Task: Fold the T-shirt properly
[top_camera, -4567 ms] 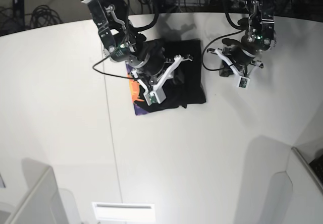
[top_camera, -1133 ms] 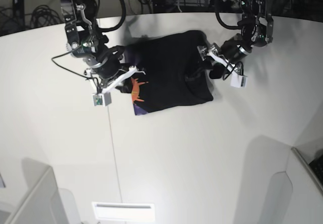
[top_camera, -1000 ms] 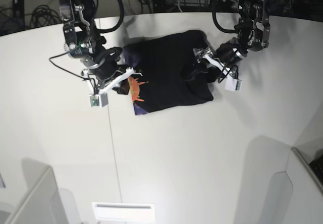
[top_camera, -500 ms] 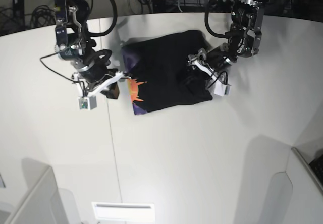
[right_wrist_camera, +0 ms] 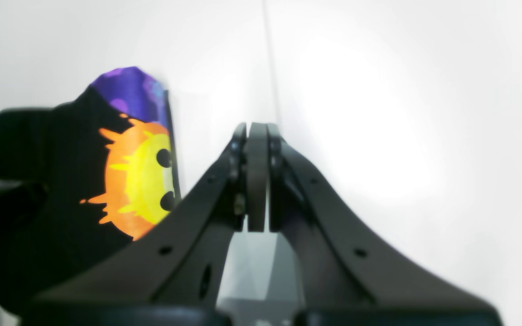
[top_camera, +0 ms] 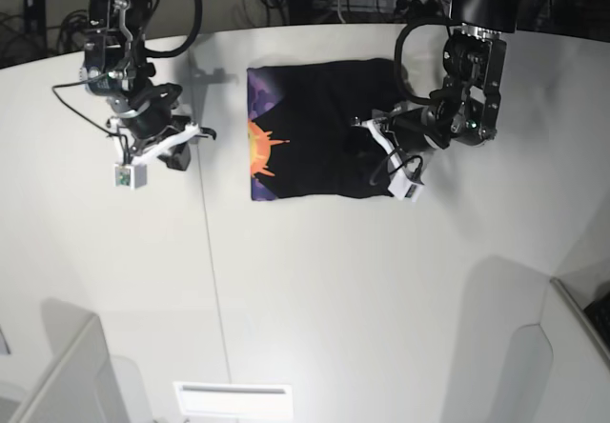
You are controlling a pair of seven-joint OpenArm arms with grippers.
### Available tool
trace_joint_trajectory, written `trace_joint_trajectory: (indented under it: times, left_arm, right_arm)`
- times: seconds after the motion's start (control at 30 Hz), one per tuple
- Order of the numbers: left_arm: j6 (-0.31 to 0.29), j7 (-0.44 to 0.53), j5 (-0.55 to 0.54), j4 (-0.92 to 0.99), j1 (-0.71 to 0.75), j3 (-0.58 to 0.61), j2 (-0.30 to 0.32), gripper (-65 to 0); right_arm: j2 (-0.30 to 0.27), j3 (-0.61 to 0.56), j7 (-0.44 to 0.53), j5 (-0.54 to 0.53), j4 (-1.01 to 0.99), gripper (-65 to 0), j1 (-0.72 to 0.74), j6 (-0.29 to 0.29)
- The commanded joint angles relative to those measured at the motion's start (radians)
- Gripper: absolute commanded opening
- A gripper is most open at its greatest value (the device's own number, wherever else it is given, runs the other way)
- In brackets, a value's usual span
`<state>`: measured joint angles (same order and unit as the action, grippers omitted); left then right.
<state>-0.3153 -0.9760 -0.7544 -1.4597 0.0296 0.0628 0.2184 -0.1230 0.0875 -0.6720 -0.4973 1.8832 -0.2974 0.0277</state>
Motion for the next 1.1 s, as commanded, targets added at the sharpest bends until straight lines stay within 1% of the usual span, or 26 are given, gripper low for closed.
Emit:
trace_joint_trajectory:
  times: [0.0,0.07,0.13,0.17,0.3,0.37,0.47,0.5,0.63,0.73,0.8,0.83,0.87,0.9,1.0,1.07]
  left_arm:
    - [0.017,-0.05,0.094,-0.022,-0.012,-0.002,0.013,-65.0]
    - [0.015,-0.087,0.163,-0.052,-0.027,0.01,0.014,-65.0]
    - [0.015,-0.1,0.207,-0.083,-0.049,0.059,0.043,-65.0]
    - [0.015,-0.099,0.22,-0.095,-0.063,0.104,0.059,-65.0]
    - [0.015,-0.097,0.23,-0.109,-0.13,0.282,0.126,-65.0]
    - [0.015,-0.097,0.23,-0.109,-0.165,0.354,0.157,-65.0]
    - [0.015,-0.096,0.23,-0.111,-0.221,0.444,0.186,-65.0]
    - [0.015,-0.094,0.23,-0.111,-0.244,0.477,0.194,-65.0]
    - [0.015,-0.094,0.23,-0.112,-0.319,0.59,0.218,-65.0]
    - [0.015,-0.093,0.233,-0.126,-0.365,0.668,0.218,-65.0]
    - [0.015,-0.09,0.269,-0.138,-0.389,0.713,0.226,-65.0]
    - [0.014,-0.07,0.296,-0.146,-0.399,0.737,0.23,-65.0]
    - [0.003,-0.034,0.33,-0.155,-0.405,0.77,0.232,-65.0]
    - [-0.025,-0.004,0.37,-0.158,-0.409,0.794,0.232,-65.0]
    - [-0.143,0.059,0.507,-0.16,-0.403,0.828,0.232,-65.0]
    - [-0.229,0.096,0.622,-0.16,-0.397,0.837,0.226,-65.0]
  right_arm:
    - [-0.007,0.005,0.024,-0.007,0.022,-65.0,-0.001,-0.008]
    - [-0.007,0.007,0.025,-0.007,0.037,-65.0,-0.016,-0.008]
    - [-0.007,0.007,0.025,-0.007,0.057,-65.0,-0.032,-0.008]
    - [-0.007,0.007,0.034,-0.007,0.068,-65.0,-0.038,-0.008]
    - [-0.007,0.005,0.067,-0.007,0.079,-65.0,-0.067,-0.005]
    - [-0.007,0.007,0.071,-0.007,0.079,-65.0,-0.082,-0.004]
    - [-0.007,0.013,0.071,-0.007,0.079,-65.0,-0.101,-0.002]
    - [-0.004,0.03,0.071,-0.007,0.079,-65.0,-0.105,-0.002]
    - [0.062,0.12,0.065,-0.005,0.077,-65.0,-0.124,-0.002]
    - [0.069,0.159,0.065,-0.004,0.074,-65.0,-0.145,-0.002]
    - [0.069,0.16,0.07,-0.004,0.074,-65.0,-0.167,-0.002]
    - [0.069,0.16,0.071,-0.004,0.074,-65.0,-0.174,-0.002]
    - [0.069,0.162,0.071,-0.004,0.074,-65.0,-0.184,-0.002]
    - [0.069,0.162,0.071,-0.002,0.074,-65.0,-0.191,-0.002]
    - [0.076,0.192,0.071,-0.002,0.072,-65.0,-0.208,-0.002]
    - [0.099,0.217,0.071,-0.002,0.072,-65.0,-0.22,-0.002]
